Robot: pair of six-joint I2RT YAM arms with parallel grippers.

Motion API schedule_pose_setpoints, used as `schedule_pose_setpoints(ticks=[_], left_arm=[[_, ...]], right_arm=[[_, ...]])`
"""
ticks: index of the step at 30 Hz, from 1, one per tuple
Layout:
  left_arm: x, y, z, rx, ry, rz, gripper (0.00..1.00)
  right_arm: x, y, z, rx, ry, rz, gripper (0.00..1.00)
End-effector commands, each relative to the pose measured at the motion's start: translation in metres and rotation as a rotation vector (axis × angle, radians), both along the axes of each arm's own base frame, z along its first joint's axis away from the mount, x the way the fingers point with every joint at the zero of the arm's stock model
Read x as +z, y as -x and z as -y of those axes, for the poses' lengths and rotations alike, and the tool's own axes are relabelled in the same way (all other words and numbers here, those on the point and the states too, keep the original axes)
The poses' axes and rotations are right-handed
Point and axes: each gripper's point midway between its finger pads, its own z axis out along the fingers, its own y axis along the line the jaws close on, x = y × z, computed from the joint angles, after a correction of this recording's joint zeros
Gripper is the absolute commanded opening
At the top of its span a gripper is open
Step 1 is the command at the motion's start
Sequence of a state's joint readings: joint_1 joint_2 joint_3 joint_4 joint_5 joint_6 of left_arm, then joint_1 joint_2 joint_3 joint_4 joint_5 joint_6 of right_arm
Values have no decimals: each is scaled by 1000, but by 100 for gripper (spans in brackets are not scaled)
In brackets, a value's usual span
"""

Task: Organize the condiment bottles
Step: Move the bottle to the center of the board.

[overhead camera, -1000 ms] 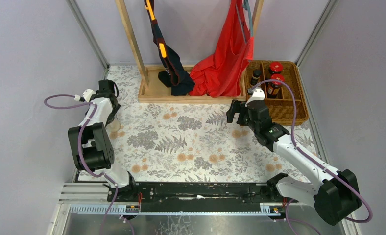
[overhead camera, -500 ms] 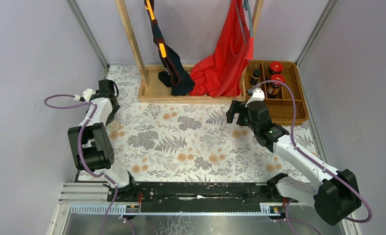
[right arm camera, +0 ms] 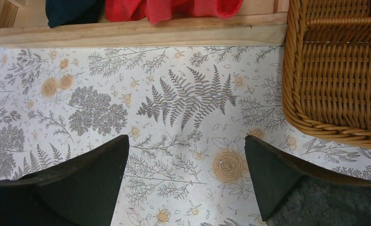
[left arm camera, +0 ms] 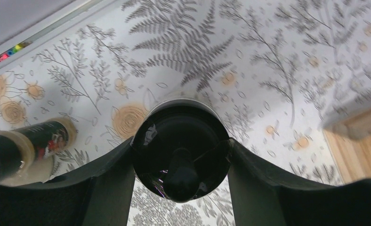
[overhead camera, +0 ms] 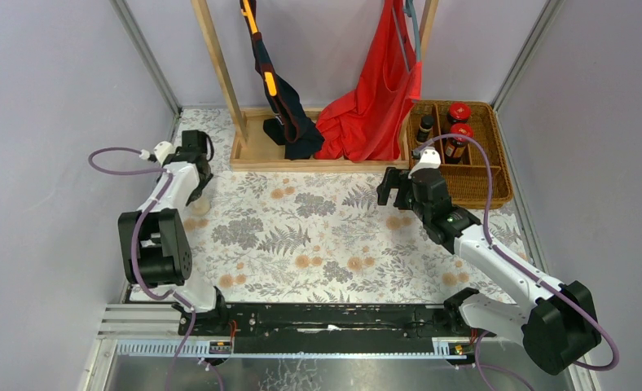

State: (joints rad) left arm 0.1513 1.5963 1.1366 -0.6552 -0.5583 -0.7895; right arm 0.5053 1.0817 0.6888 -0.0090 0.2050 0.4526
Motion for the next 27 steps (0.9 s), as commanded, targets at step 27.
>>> schedule_pose_setpoints(ticks=[27], left_arm=[[88, -13, 250, -608, -40, 190, 0]], right_arm=[[7, -9, 21, -149, 21, 41, 100]])
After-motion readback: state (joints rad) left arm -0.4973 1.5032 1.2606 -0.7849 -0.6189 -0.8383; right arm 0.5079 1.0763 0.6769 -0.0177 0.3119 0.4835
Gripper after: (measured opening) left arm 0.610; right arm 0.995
